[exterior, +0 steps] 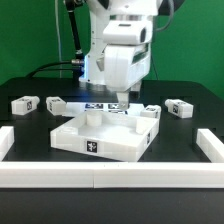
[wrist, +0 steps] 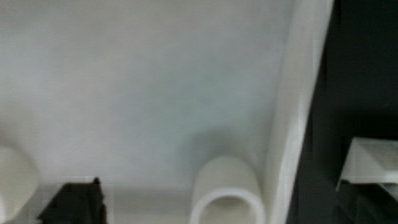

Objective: Assemble square table

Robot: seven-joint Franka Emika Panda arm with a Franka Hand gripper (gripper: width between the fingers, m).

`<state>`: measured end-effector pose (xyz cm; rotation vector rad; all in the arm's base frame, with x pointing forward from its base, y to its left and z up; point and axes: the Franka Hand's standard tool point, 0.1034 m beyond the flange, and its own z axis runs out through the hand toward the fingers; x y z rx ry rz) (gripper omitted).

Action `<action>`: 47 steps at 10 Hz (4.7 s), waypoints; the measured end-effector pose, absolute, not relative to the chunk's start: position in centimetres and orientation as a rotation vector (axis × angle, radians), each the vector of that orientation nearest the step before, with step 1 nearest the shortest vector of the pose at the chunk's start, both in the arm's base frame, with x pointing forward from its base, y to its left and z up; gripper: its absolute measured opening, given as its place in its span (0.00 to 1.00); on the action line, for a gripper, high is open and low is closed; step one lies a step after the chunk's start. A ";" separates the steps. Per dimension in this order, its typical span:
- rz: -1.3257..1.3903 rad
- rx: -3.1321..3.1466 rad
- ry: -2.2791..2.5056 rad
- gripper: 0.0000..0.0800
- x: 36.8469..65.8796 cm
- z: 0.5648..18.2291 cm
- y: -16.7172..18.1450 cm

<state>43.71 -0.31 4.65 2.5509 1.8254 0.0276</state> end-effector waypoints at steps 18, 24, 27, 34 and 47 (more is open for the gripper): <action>-0.027 2.626 1.791 0.07 43.1 0.9 0.1; -0.005 2.502 1.941 0.07 44.3 1.1 0.9; 0.053 2.373 2.067 0.07 45.9 1.0 3.5; 0.086 2.283 2.143 0.07 47.3 1.0 4.4; 0.109 2.254 2.160 0.60 49.3 0.8 6.0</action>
Offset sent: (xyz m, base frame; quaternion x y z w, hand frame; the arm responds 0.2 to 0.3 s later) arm 0.0000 0.0000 0.0000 0.0000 0.0000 0.0000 1.0000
